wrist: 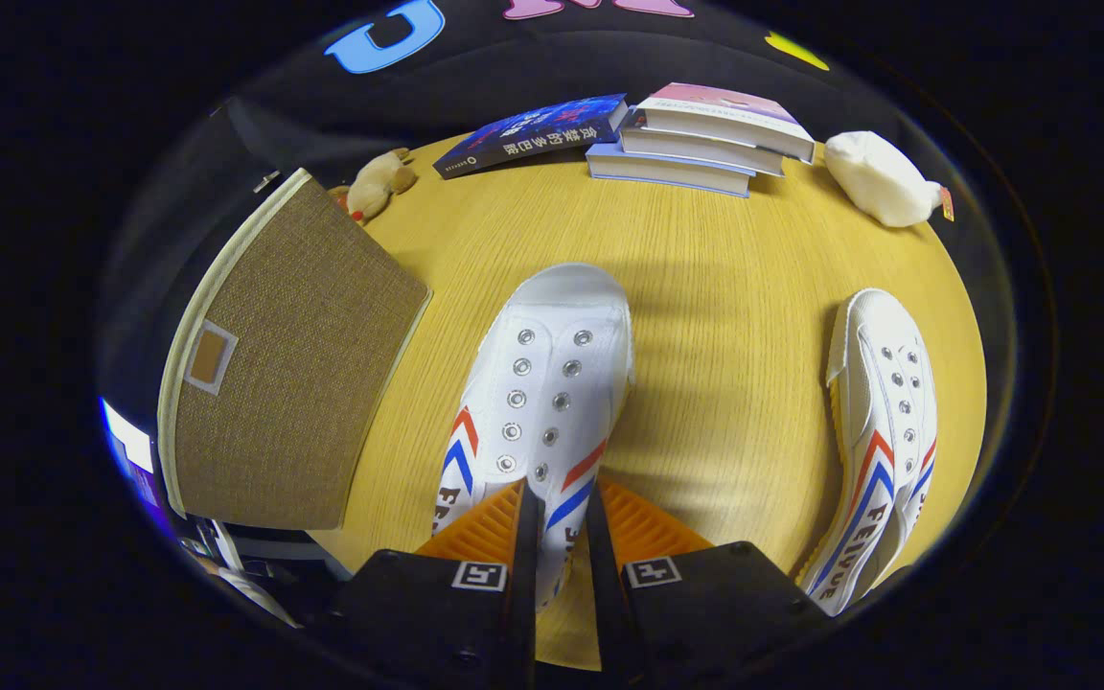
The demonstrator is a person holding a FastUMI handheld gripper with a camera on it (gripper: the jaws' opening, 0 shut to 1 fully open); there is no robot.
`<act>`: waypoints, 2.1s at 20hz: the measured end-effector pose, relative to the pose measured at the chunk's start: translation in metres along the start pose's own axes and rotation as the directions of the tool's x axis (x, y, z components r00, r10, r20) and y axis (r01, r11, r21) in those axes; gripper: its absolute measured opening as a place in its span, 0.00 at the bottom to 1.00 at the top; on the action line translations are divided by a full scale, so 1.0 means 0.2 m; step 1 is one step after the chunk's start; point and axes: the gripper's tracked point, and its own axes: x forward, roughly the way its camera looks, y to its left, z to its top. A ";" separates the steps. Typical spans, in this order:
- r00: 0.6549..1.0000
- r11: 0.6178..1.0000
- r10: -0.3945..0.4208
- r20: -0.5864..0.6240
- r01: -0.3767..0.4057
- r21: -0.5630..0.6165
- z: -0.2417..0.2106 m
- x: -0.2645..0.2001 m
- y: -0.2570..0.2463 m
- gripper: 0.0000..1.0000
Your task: Open the storage box then place both shoes into the box .Put the left shoe in first, then the right shoe, with the right side of both shoes facing outward in a uniform manner.
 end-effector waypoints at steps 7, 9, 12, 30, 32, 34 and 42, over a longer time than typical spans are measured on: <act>0.999 0.983 -0.031 0.021 0.026 0.182 0.01 -0.02 -0.01 0.06; 0.998 0.979 -0.047 0.036 0.039 0.202 0.03 -0.05 0.02 0.06; 0.994 0.962 -0.086 0.067 0.065 0.264 0.06 -0.15 0.04 0.06; 0.928 0.892 0.047 0.369 -0.205 0.402 0.52 -0.98 1.03 0.05; 0.937 0.889 0.082 0.341 -0.223 0.399 0.50 -0.89 1.18 0.05; 0.944 0.903 0.097 0.316 -0.216 0.371 0.51 -0.79 1.28 0.05; 0.982 0.938 0.090 0.165 -0.140 0.318 0.38 -0.41 1.47 0.05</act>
